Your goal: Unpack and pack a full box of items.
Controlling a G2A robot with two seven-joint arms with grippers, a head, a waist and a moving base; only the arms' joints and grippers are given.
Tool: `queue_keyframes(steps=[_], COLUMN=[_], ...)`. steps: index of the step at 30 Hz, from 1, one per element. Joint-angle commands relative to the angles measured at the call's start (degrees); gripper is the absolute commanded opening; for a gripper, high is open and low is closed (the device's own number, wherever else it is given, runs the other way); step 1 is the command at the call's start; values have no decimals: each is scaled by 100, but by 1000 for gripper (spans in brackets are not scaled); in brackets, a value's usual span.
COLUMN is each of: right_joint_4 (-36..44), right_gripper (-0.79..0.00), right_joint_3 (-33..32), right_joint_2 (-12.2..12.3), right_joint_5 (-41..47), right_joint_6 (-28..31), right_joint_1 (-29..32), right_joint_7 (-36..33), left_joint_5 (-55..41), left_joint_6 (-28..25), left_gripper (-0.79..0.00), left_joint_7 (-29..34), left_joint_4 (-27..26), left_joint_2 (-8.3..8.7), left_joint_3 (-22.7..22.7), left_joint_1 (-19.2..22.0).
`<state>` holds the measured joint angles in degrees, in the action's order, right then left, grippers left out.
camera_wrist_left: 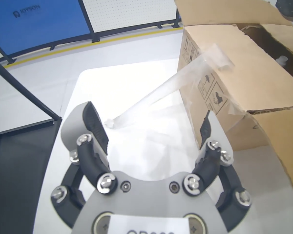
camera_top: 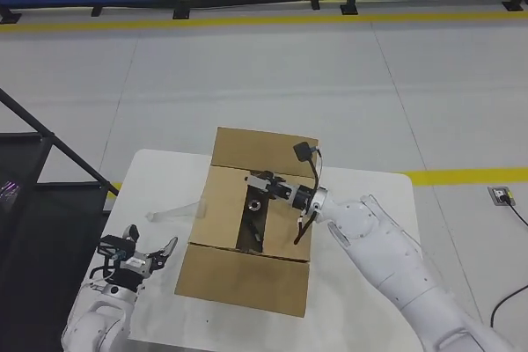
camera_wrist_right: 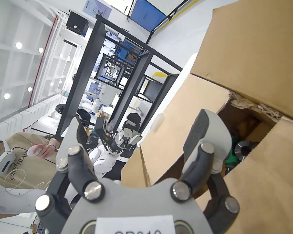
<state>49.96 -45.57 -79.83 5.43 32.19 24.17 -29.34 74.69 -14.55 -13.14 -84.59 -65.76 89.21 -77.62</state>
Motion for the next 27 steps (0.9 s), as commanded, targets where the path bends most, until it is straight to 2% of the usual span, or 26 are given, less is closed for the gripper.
queue_keyframes(steps=[1,7,11,21,27], right_joint_4=[14,155,128,-212,-611], right_gripper=[0,0,0,0,0], right_joint_3=[4,-55,-45,142,312], right_joint_2=[2,6,-21,-191,-366], right_joint_5=[-24,-95,-129,-39,68], right_joint_6=[-51,-274,-416,-779,-1028], right_joint_1=[47,212,201,-47,-269], right_joint_7=[11,-140,-312,-941,-1174], left_joint_5=[45,273,381,519,329], left_joint_6=[-16,6,6,-63,-30], left_gripper=[0,0,0,0,0], left_joint_7=[-54,-58,-117,-228,-315], left_joint_4=[151,436,442,255,98], left_joint_2=[-14,-57,-75,-72,-66], left_joint_3=[-111,-439,-574,-620,-479], left_joint_1=[142,500,560,353,160])
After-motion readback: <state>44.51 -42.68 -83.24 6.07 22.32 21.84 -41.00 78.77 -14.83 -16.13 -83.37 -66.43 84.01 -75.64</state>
